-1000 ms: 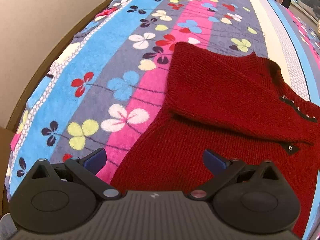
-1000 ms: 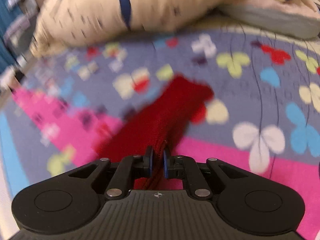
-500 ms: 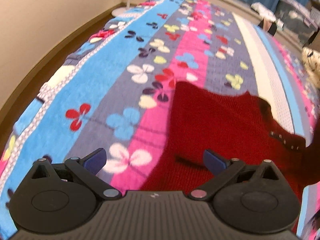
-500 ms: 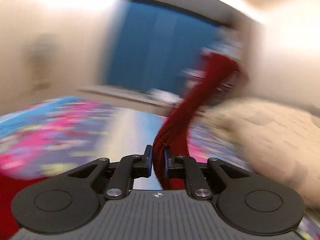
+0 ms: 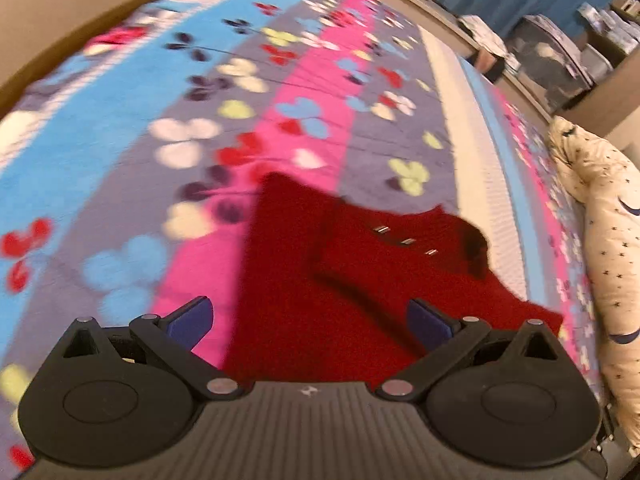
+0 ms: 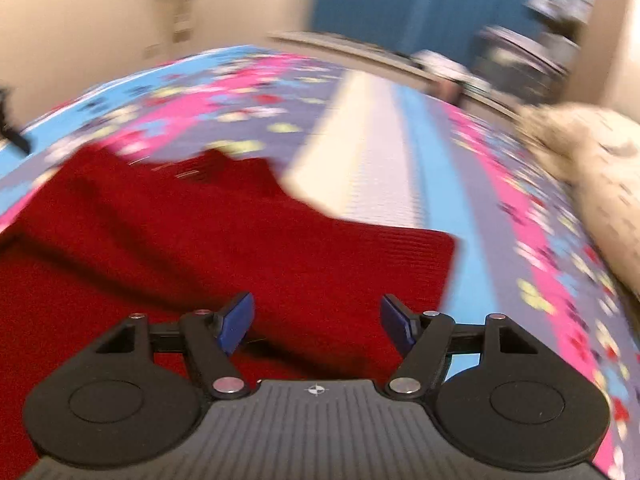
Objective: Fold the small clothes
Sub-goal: 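Grasp the sleeve cuff with the right gripper and fold it across the body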
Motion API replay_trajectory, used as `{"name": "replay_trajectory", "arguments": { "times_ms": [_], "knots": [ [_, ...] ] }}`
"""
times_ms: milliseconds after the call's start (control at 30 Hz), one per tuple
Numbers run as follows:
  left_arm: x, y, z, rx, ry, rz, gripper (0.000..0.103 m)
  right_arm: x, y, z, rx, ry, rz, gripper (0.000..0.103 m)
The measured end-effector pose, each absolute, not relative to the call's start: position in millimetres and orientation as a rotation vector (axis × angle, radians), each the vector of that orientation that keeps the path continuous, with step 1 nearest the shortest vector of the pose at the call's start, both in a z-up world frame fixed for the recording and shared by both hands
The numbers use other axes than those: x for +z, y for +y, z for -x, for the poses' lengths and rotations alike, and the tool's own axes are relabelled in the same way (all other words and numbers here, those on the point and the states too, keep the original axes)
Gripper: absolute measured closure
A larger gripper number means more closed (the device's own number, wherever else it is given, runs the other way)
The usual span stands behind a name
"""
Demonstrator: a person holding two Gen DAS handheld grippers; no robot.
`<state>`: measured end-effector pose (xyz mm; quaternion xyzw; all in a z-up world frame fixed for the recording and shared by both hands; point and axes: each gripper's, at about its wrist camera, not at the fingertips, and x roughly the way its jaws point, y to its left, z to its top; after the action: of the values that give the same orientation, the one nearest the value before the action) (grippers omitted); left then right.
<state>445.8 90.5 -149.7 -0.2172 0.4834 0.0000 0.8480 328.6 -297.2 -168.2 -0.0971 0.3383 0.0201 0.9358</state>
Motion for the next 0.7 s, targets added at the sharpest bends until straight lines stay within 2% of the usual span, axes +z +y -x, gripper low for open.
{"name": "replay_trajectory", "arguments": {
  "times_ms": [233, 400, 467, 533, 567, 600, 700],
  "knots": [
    [-170, 44, -516, 0.013, 1.102, 0.310, 0.001, -190, -295, -330, 0.030, 0.701, 0.175, 0.031],
    [-185, 24, -532, -0.009, 1.106, 0.251, 0.018, -197, -282, -328, 0.046, 0.709, 0.187, 0.032],
    [-187, 13, -534, -0.014, 1.102, 0.176, 0.020, -199, -282, -330, 0.044, 0.717, 0.179, 0.032],
    [-189, 5, -536, -0.007, 1.100, 0.088, 0.050, -201, -284, -332, 0.027, 0.718, 0.171, 0.031],
    [-188, 3, -535, 0.003, 1.094, 0.041, 0.078, -201, -286, -333, 0.016, 0.719, 0.162, 0.031],
    [-185, 4, -533, -0.001, 1.089, 0.048, 0.086, -201, -289, -334, 0.004, 0.717, 0.150, 0.032],
    [-154, 7, -517, -0.045, 1.034, 0.105, 0.088, -197, -298, -335, -0.049, 0.700, 0.125, 0.032]
  ]
}}
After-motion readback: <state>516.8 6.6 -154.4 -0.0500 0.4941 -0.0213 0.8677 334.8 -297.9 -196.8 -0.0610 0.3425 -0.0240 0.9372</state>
